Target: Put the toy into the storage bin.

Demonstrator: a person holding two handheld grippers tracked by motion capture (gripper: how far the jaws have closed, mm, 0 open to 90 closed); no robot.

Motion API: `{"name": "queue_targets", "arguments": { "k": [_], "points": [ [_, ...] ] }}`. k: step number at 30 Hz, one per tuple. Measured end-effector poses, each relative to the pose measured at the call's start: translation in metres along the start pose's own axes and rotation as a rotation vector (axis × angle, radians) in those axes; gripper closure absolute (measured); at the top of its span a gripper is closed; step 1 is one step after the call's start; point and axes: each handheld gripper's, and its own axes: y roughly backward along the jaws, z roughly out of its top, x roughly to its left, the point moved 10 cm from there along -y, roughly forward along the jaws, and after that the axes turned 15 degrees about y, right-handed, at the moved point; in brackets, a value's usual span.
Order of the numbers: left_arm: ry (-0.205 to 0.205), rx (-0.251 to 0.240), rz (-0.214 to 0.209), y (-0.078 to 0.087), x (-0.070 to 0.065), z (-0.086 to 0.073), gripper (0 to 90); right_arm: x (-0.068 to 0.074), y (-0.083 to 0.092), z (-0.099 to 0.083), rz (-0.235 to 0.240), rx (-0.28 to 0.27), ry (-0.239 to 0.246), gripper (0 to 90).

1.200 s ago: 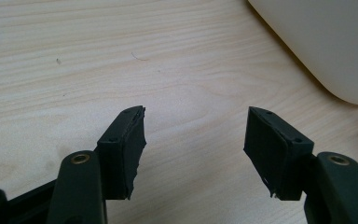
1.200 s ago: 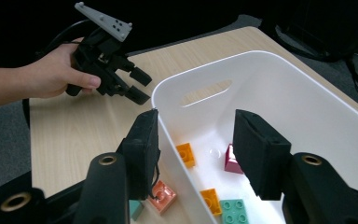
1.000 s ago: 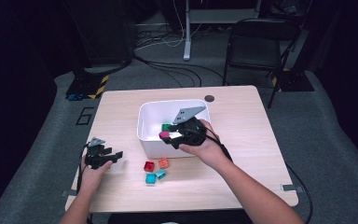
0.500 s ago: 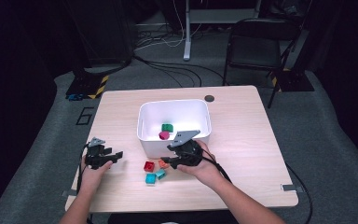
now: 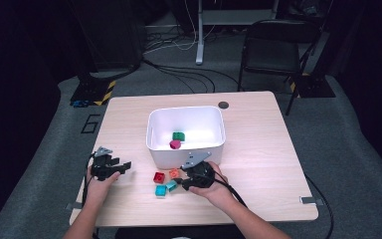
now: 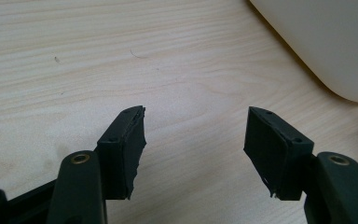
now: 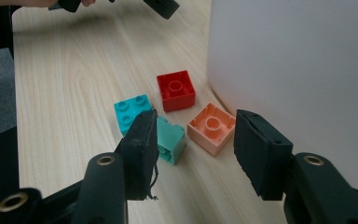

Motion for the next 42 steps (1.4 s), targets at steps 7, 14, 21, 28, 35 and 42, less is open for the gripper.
{"name": "queue_targets", "arguments": {
  "k": [7,14,21,28,35,42],
  "points": [
    [-0.002,-0.003,0.005,0.002,0.001,-0.001,37.8,0.012,-0.017,-0.009,0.043,0.01,-0.003,49.2],
    [0.004,-0.01,0.01,0.004,0.003,-0.002,37.9,0.023,-0.03,-0.017,0.08,0.033,-0.004,49.3],
    [0.009,-0.006,0.016,0.005,0.004,-0.004,37.9,0.026,-0.04,-0.018,0.084,0.042,-0.001,49.2],
    [0.01,-0.007,0.016,0.006,0.004,-0.004,37.9,0.027,-0.05,-0.014,0.081,0.045,0.012,48.7],
    [0.009,-0.007,0.013,0.005,0.004,-0.004,37.9,0.026,-0.057,-0.011,0.063,0.048,0.024,53.7],
    [0.01,-0.009,0.012,0.005,0.005,-0.004,37.9,0.025,-0.056,-0.012,0.053,0.061,0.065,54.1]
  ]
}}
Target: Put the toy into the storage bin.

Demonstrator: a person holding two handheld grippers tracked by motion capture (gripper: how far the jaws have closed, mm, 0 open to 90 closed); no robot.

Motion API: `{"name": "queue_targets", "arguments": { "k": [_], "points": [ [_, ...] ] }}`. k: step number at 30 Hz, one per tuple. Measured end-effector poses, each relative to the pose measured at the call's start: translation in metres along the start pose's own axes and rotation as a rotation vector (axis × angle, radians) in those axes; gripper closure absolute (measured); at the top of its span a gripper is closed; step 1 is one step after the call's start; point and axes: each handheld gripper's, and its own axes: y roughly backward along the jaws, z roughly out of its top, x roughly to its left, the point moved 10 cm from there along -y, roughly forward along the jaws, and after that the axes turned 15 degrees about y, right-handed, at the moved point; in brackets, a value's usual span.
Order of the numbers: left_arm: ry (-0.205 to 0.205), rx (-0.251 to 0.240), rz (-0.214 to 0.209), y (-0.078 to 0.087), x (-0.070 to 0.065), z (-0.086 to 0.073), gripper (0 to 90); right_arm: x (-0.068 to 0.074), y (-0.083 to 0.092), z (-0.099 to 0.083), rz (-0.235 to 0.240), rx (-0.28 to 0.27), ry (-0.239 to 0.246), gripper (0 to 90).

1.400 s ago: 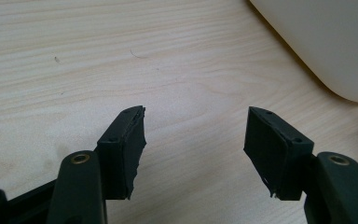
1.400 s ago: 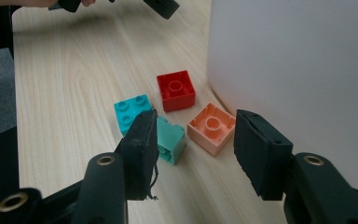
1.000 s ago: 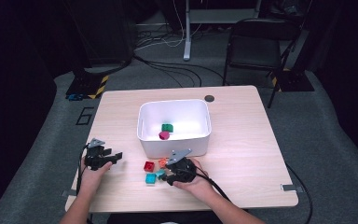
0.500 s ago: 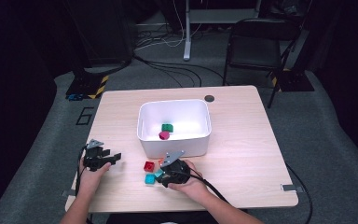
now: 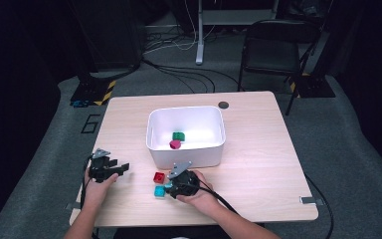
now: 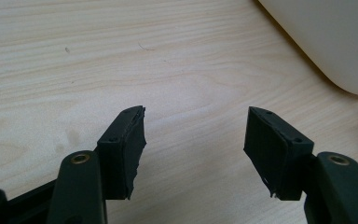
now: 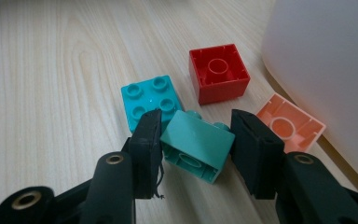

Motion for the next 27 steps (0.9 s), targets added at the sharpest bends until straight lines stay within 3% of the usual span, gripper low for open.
{"name": "queue_targets", "arguments": {
  "k": [9,13,27],
  "points": [
    [0.0,0.004,-0.001,0.0,-0.001,0.0,37.9,-0.004,0.009,-0.007,-0.02,0.019,-0.025,51.2],
    [0.0,0.005,-0.001,0.0,-0.001,0.0,37.9,-0.005,0.012,-0.01,-0.013,0.018,-0.038,55.6],
    [-0.002,0.004,-0.001,-0.001,-0.001,0.0,37.9,-0.003,0.027,-0.001,0.013,0.0,-0.002,58.5]
  ]
}}
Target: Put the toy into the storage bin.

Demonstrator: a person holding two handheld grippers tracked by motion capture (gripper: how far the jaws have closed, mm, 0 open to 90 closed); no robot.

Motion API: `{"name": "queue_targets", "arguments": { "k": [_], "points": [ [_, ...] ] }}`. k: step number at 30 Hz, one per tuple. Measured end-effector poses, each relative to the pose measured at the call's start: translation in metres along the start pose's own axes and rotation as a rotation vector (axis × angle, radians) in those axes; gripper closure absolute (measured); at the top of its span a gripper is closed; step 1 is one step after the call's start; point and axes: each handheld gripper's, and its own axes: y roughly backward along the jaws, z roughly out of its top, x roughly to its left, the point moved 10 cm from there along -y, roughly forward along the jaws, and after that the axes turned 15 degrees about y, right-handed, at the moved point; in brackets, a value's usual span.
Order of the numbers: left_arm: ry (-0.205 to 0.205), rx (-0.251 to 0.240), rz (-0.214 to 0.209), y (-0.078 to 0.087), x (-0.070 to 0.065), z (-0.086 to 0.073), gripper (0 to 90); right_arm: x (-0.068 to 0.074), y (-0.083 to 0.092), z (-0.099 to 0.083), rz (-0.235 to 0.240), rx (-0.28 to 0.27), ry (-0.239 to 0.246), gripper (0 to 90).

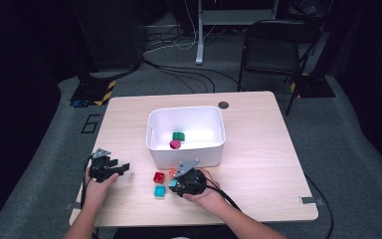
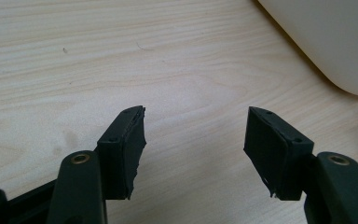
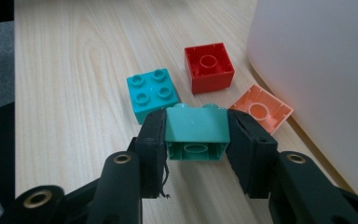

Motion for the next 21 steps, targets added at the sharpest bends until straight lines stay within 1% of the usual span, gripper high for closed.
{"name": "queue_targets", "arguments": {
  "k": [3,5,8,10,11,14,18,20,21],
  "points": [
    [-0.001,0.0,0.001,0.0,0.0,0.0,37.9,0.0,0.007,0.006,0.005,-0.013,0.014,58.5],
    [0.0,-0.002,-0.001,0.0,0.0,0.0,37.9,0.001,0.012,0.01,0.009,-0.017,0.012,58.5],
    [-0.001,0.0,-0.001,0.0,0.0,0.0,37.9,0.001,0.02,0.016,0.024,-0.025,0.027,58.5],
    [-0.003,0.002,0.0,0.0,0.0,0.001,37.9,0.002,0.026,0.019,0.04,-0.023,0.009,58.5],
    [-0.002,-0.007,-0.001,-0.001,0.0,0.001,37.9,0.001,0.029,0.021,0.045,-0.026,0.005,58.5],
    [0.002,-0.004,-0.001,-0.001,0.0,0.001,37.9,-0.002,0.036,0.025,0.06,-0.034,-0.008,58.5],
    [0.0,0.001,-0.001,-0.001,0.0,0.001,37.9,-0.007,0.048,0.033,0.064,-0.037,0.004,58.5],
    [-0.004,-0.002,0.0,-0.002,0.0,0.002,37.9,-0.009,0.055,0.037,0.07,-0.034,-0.001,58.5],
    [-0.003,0.003,-0.001,-0.001,-0.001,0.002,37.9,-0.01,0.059,0.039,0.072,-0.035,0.007,58.5]
  ]
}}
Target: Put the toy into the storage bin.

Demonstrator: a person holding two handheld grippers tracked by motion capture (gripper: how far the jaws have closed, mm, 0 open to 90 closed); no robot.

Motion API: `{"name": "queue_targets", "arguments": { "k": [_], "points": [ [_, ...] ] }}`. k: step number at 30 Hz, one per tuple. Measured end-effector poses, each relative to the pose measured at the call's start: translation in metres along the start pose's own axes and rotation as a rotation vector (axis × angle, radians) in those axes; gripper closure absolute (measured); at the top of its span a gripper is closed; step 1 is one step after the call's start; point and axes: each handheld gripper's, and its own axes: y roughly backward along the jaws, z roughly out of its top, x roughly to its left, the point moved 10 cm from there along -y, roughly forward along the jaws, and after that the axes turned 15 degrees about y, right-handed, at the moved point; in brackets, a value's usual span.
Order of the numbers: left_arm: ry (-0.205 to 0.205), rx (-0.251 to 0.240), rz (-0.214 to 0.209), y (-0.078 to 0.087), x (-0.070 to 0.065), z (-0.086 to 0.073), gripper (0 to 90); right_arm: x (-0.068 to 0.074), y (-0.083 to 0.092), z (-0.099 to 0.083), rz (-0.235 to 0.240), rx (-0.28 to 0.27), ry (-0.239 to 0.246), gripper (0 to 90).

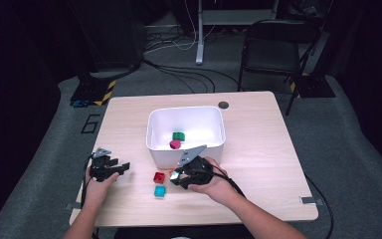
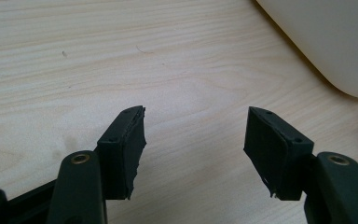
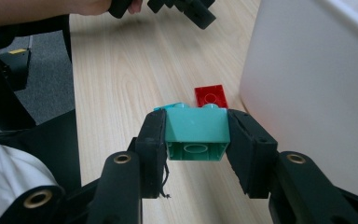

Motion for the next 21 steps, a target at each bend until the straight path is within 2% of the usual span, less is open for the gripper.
{"name": "queue_targets", "arguments": {
  "k": [11,21],
  "points": [
    [-0.003,0.004,-0.002,0.0,0.0,0.0,37.9,-0.011,0.04,0.031,0.002,-0.037,0.014,58.5],
    [0.003,-0.006,0.0,0.0,0.0,0.001,37.9,-0.025,0.054,0.045,-0.015,-0.038,-0.002,58.5]
  ]
}}
